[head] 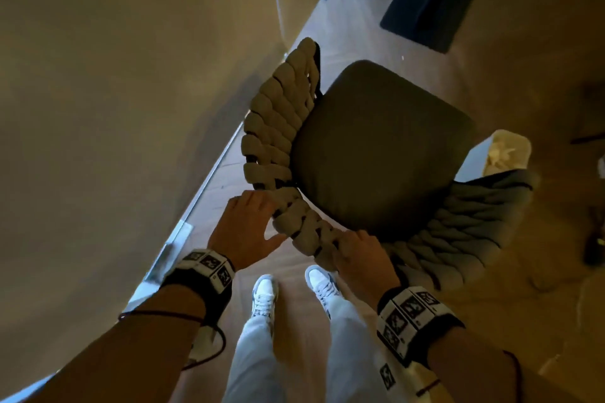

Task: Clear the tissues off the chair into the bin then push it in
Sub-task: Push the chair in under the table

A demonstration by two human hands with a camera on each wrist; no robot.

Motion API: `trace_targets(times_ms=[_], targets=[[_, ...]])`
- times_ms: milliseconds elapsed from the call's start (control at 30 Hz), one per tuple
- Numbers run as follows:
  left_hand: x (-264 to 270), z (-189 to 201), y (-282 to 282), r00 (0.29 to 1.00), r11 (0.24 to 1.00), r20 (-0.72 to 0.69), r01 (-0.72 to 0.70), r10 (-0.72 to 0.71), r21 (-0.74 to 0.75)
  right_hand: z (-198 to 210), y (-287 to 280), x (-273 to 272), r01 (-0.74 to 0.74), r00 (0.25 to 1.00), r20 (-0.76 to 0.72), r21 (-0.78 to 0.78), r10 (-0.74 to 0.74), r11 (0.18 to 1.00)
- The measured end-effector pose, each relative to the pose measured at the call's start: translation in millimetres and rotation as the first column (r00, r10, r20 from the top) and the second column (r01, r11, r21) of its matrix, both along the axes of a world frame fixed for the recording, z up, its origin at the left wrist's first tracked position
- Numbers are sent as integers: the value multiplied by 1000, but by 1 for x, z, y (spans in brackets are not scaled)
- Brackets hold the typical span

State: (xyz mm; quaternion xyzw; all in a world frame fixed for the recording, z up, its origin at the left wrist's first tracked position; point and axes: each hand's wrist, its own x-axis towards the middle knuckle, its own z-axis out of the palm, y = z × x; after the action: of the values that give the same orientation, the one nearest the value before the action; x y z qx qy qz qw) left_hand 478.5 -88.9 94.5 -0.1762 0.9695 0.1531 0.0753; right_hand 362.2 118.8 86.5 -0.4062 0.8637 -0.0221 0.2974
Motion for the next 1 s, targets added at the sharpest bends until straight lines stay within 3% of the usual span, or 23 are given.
trace_targets(times_ms=[67, 100, 167, 233, 333, 600, 833, 1000], targets=[[-2, -9, -9, 982, 983, 61, 183, -181, -27, 9, 8, 22, 296, 955, 29, -121, -295, 948], [-2, -14, -11, 956, 960, 104, 279, -274, -37, 10, 13, 34, 368, 925, -28, -192, -380, 910], [-1, -26, -11, 901, 908, 152, 417, -407, -36, 11, 22, 58, 418, 883, -138, -205, -449, 885], [-5, -37, -12, 874, 884, 165, 467, -457, -31, -4, 28, 76, 430, 876, -196, -96, -440, 898], [-12, -50, -9, 883, 888, 138, 458, -449, -40, -25, 25, 86, 446, 873, -224, 10, -432, 895], [-32, -60, -16, 901, 899, 82, 432, -427, -64, -33, 10, 57, 464, 845, -255, -86, -470, 881], [-98, -63, -6, 923, 920, 15, 384, -384, -84, -38, 18, -28, 415, 854, -287, -129, -435, 900], [-170, -67, -17, 940, 938, 43, 340, -337, -72, -41, 4, -110, 395, 862, -273, -165, -426, 904]])
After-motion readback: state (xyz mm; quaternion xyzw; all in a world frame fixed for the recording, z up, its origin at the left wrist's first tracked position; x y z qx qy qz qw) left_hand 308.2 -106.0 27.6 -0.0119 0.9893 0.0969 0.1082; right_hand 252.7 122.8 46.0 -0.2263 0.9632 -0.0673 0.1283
